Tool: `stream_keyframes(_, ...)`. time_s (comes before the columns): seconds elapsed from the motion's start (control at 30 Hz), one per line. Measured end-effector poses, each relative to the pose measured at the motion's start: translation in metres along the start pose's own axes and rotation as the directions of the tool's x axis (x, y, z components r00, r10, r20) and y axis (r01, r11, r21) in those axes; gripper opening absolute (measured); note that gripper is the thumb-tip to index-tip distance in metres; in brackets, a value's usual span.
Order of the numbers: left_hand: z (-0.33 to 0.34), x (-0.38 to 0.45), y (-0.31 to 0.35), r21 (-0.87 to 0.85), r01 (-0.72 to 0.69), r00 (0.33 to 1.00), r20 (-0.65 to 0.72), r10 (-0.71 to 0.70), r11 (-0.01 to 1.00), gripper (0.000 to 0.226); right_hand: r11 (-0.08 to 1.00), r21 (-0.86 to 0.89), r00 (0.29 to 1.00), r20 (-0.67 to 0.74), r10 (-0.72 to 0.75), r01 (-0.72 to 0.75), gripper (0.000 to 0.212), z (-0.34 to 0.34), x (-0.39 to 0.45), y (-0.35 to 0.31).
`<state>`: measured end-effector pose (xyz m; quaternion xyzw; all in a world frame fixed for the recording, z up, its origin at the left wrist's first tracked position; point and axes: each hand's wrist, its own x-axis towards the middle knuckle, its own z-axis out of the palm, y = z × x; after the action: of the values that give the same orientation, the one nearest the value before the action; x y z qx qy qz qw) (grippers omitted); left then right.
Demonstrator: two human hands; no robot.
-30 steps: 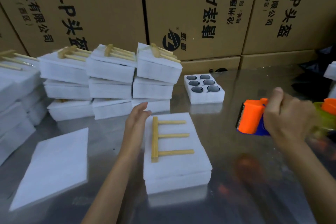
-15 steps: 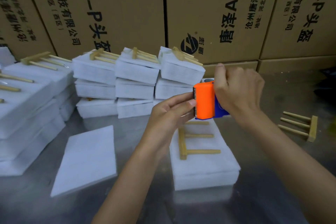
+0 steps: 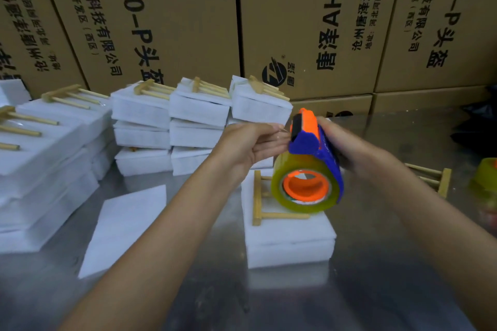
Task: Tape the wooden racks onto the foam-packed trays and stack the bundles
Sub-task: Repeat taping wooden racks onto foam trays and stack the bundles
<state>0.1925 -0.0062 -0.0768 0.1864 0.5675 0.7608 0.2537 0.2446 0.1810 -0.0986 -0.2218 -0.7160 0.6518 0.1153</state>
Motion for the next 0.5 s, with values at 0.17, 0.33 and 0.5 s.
stream_keyframes(0.17, 0.036, 0.006, 0.008, 0.013, 0.03, 0.999, 0.039, -0.03, 0.999, 0.013, 0.94, 0.32, 0.99, -0.111, -0.086, 0.118, 0.069, -0.019, -0.008, 0.029)
stream_keyframes(0.33, 0.044, 0.009, 0.015, 0.143, 0.019, 0.999, 0.024, -0.023, 0.99, 0.012, 0.935, 0.308, 0.982, -0.122, -0.143, 0.175, 0.058, -0.026, -0.016, 0.039)
stream_keyframes(0.5, 0.023, 0.014, 0.02, 0.193, 0.033, 0.999, 0.016, -0.037, 0.981, 0.01, 0.938, -0.298, 0.974, -0.085, -0.21, 0.176, 0.052, -0.042, -0.022, -0.005)
